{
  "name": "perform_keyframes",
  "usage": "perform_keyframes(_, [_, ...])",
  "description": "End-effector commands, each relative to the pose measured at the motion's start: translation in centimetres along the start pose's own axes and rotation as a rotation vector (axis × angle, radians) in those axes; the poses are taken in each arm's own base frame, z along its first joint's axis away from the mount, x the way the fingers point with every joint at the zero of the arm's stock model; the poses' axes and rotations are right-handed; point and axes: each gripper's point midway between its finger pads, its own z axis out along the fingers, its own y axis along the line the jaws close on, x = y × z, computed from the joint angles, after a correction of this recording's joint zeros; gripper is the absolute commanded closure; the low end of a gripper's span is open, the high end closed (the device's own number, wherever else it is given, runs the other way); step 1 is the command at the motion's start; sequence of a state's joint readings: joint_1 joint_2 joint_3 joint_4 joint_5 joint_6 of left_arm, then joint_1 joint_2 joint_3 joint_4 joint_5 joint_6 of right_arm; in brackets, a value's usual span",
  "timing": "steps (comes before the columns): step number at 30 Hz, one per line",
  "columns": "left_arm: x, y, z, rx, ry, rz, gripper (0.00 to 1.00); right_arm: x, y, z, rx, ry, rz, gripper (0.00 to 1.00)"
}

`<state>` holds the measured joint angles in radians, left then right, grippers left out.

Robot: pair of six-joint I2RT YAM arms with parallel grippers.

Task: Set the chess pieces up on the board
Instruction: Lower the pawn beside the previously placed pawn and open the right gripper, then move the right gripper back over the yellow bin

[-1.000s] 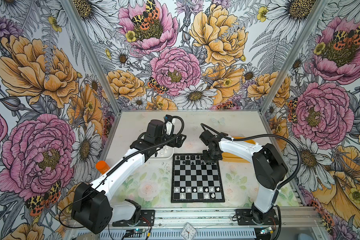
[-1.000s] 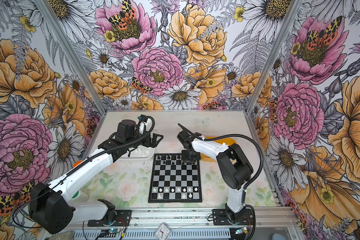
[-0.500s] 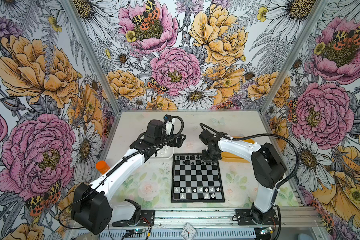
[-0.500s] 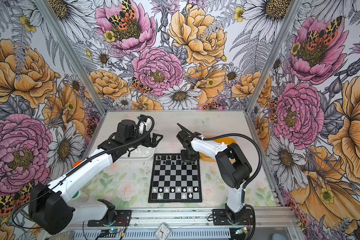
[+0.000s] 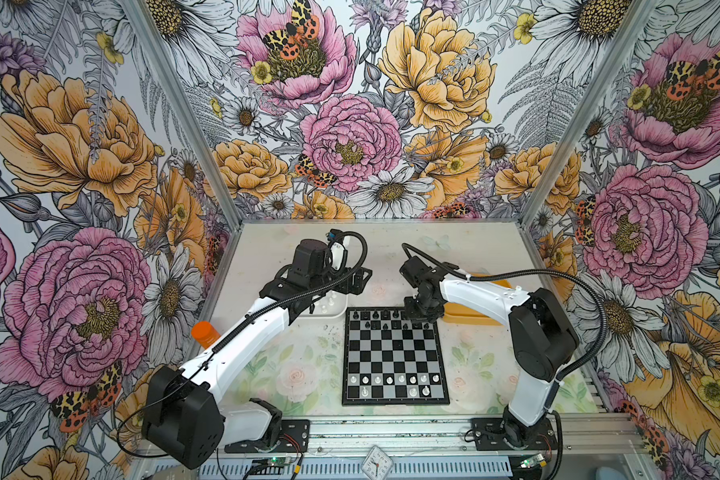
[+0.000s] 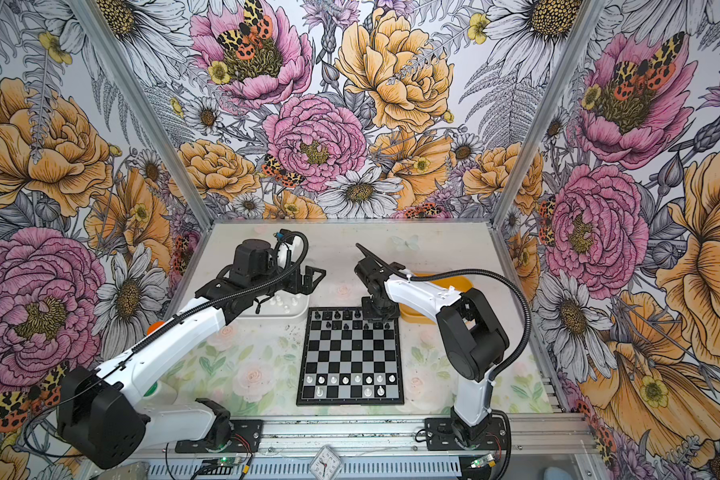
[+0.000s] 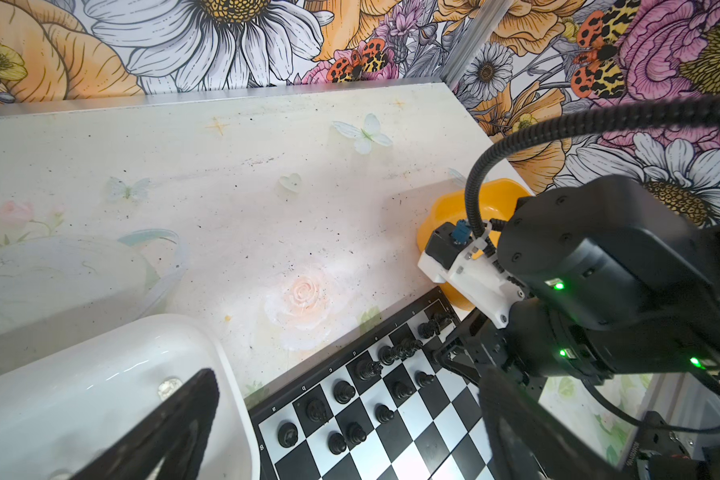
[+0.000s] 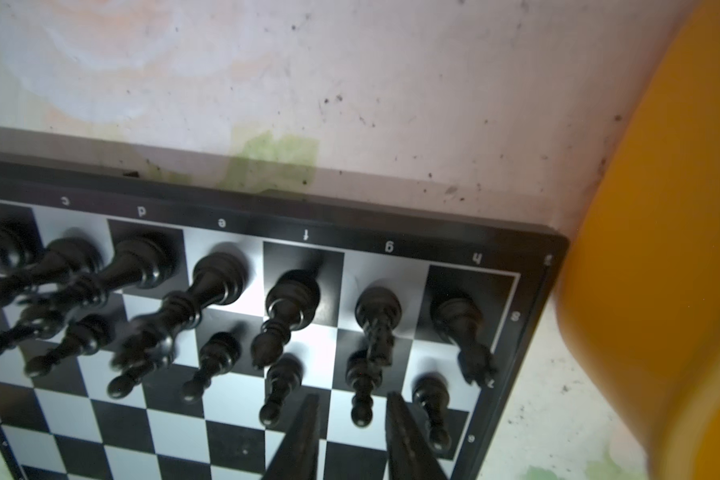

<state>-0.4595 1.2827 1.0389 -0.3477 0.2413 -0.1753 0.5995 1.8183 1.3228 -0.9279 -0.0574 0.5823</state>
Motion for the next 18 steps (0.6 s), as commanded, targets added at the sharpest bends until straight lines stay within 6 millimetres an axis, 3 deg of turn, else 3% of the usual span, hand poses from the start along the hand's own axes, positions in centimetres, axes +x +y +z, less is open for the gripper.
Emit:
perform_keyframes(1, [-0.9, 0.4, -0.4, -0.018, -0.040, -0.003, 0.01, -1.6, 0.7, -3.1, -0.047, -0.078, -0.012, 0.70])
perform_keyframes(5, [-1.1, 0.2, -0.3, -0.012, -0.043, 0.001, 0.01, -2.9, 0.6, -5.4, -0.055, -0.120, -0.017, 0.70])
perform_keyframes(9, [-1.6, -0.3, -0.1, -0.005, -0.047, 0.010, 0.01, -4.9, -0.8, -8.1, -0.028, -0.180, -0.012, 0.70])
perform_keyframes(12, [-2.2, -0.8, 0.4, 0.003, -0.054, 0.023, 0.01, -6.1, -3.2, -9.3, 0.025, -0.210, 0.005, 0.70])
perform_keyframes(18, [-3.2, -3.0, 2.1, 0.033, -0.056, 0.057, 0.01, -7.4, -8.7, -8.8, 0.101, -0.198, 0.090, 0.70])
